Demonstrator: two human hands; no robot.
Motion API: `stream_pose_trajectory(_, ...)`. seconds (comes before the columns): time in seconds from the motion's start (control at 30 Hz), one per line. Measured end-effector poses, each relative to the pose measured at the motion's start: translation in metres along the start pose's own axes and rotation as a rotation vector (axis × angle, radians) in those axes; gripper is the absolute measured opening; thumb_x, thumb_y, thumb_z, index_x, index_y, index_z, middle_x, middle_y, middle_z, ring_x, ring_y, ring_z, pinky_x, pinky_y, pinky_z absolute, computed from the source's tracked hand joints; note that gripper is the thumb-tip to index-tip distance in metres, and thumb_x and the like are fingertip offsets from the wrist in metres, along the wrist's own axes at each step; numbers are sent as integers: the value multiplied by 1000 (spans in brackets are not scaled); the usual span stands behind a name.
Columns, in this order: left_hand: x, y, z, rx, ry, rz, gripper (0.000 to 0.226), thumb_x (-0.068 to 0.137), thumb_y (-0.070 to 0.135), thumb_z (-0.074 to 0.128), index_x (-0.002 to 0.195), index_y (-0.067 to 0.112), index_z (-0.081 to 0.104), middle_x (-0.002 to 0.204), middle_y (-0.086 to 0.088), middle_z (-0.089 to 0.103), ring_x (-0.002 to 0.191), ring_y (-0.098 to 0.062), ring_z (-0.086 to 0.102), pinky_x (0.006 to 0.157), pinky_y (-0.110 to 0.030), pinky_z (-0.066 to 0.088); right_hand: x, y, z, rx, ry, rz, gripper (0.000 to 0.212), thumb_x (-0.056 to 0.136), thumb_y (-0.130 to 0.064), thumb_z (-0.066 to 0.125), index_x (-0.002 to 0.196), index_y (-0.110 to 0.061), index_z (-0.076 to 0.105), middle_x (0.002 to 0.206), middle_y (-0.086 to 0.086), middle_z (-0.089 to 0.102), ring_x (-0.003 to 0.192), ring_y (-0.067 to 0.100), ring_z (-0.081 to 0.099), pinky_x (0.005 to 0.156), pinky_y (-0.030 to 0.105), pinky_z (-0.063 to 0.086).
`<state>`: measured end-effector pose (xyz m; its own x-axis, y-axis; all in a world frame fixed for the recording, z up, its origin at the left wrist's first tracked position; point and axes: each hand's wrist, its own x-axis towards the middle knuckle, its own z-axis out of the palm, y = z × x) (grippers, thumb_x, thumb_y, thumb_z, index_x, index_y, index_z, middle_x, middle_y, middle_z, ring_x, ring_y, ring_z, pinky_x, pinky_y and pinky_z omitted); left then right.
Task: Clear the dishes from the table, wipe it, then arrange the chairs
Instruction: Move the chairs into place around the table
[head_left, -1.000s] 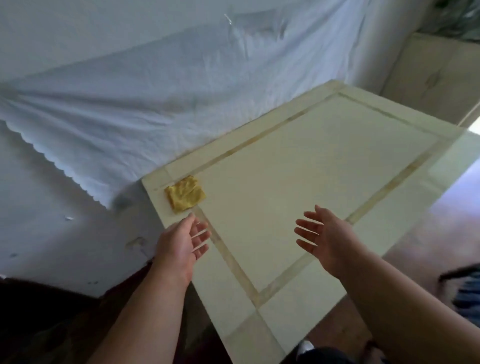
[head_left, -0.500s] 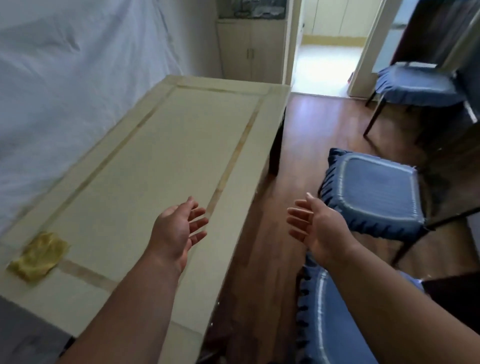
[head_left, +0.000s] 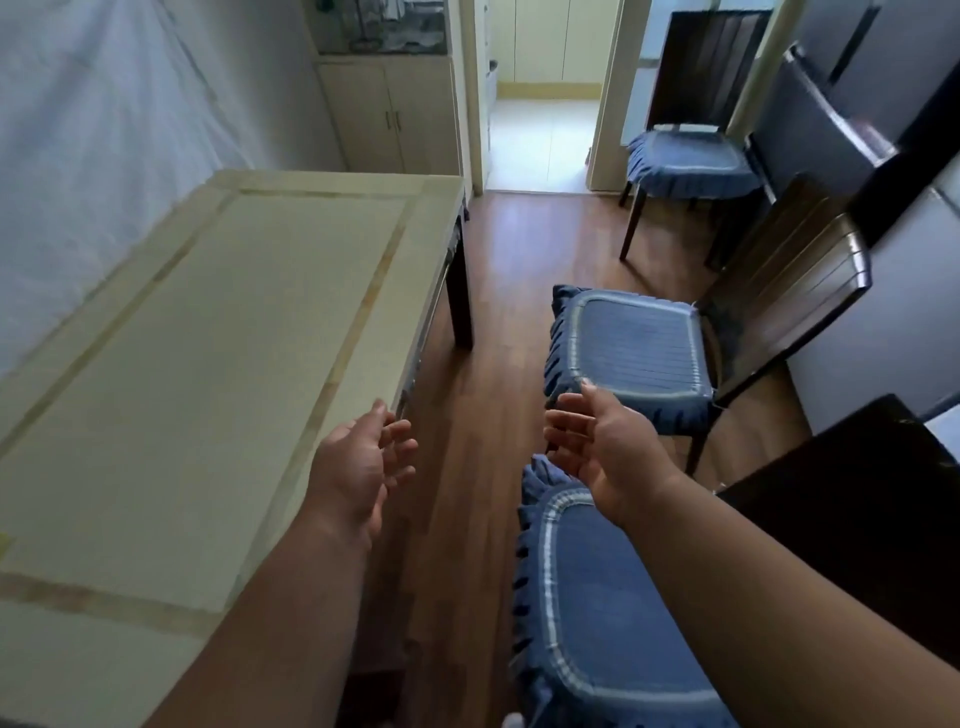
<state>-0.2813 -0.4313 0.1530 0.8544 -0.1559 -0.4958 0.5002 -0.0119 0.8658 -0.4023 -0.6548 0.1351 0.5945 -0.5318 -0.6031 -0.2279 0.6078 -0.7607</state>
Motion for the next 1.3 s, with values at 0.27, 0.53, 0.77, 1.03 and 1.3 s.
stream_pose_trajectory(0.27,-31,-11,4,50,-87,37,29,108,41,59,114,14,67,116,-11,73,100,-27,69,84,-45,50,-56,9,-56,86,114,-78,40,109,-46,58,117,-9,71,103,12,77,93,27,72,86,48,57)
stream_pose_trajectory(0.53,-74,-52,17,134,-254,29,37,106,51,58,121,19,67,121,-5,73,109,-25,70,86,-45,51,-134,62,-112,209,288,-103,41,109,-50,55,115,-13,71,106,10,74,96,26,70,85,45,55)
stream_pose_trajectory(0.77,-154,-99,51,200,-471,-52,34,108,46,59,110,13,68,109,-8,75,97,-26,71,84,-47,56,-212,73,-191,304,436,-153,45,108,-51,58,116,-10,72,112,18,74,100,31,69,84,47,55)
stream_pose_trajectory(1.03,-200,-124,128,256,-580,1,39,111,34,55,144,13,59,136,-9,66,127,-29,63,92,-47,52,-248,40,-294,298,561,-263,44,108,-53,56,116,-13,73,108,14,77,98,30,74,91,50,59)
stream_pose_trajectory(1.3,-231,-174,253,296,-477,-53,34,107,46,60,116,14,67,121,-9,72,116,-30,70,92,-50,59,-218,6,-416,192,541,-222,48,108,-57,53,122,-15,72,119,13,78,112,33,75,98,52,60)
